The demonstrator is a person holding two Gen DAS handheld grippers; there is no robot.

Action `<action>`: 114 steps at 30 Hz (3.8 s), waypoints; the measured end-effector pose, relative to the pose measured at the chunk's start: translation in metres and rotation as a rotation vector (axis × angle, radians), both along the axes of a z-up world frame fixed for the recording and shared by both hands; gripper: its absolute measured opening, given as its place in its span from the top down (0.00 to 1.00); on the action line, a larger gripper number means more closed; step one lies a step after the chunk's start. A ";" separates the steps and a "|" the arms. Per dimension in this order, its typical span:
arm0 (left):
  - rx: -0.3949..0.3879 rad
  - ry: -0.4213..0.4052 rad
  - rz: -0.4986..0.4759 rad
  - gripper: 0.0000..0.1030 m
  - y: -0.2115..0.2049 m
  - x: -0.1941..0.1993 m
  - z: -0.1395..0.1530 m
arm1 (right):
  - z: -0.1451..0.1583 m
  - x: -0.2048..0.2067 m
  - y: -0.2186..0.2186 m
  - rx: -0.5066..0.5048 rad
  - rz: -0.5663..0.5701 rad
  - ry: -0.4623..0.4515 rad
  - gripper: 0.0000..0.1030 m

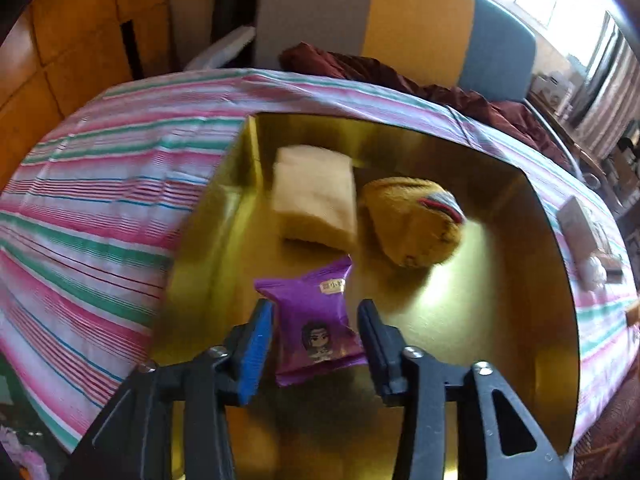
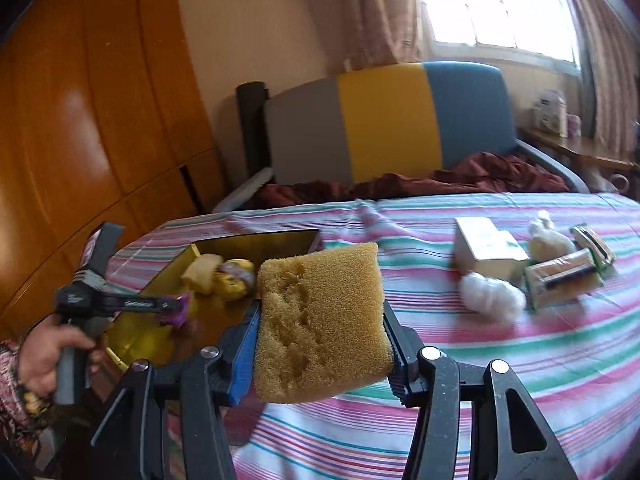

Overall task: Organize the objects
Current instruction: 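Carry the purple packet with the left tool and drop it into the gold tray, then lower the large yellow sponge into the gold tray and open the right tool, then move both tools toward the boxes and wrapped snacks on the table, then close the right tool on the long rice cracker bar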

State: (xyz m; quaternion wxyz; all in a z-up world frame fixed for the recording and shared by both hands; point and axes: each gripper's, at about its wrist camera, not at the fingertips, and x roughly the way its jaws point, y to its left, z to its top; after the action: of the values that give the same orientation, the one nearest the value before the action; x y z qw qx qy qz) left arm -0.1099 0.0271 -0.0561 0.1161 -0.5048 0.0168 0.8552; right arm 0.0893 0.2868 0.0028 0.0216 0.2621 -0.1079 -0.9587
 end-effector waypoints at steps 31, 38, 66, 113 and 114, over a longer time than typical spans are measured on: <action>0.341 0.166 0.348 0.44 -0.059 0.073 0.036 | -0.035 -0.120 -0.118 0.001 0.349 -0.394 0.46; 0.359 0.174 0.386 0.44 -0.072 0.076 0.037 | -0.046 -0.168 -0.143 -0.002 0.335 -0.479 0.44; 0.405 0.155 0.192 0.43 -0.022 0.088 0.032 | 0.001 -0.102 -0.081 0.077 0.199 -0.268 0.25; 0.361 0.130 -0.466 0.39 0.171 0.188 0.049 | -0.064 -0.053 0.220 0.048 -0.089 -0.545 0.19; 0.361 0.129 -0.466 0.39 0.172 0.189 0.048 | -0.061 -0.047 0.217 0.069 -0.090 -0.527 0.19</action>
State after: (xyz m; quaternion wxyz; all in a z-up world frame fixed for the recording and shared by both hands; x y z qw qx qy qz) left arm 0.0787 0.1986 -0.0077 0.3958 -0.4033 -0.0127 0.8250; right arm 0.0426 0.5035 -0.0587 -0.0587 0.4983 -0.0888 -0.8604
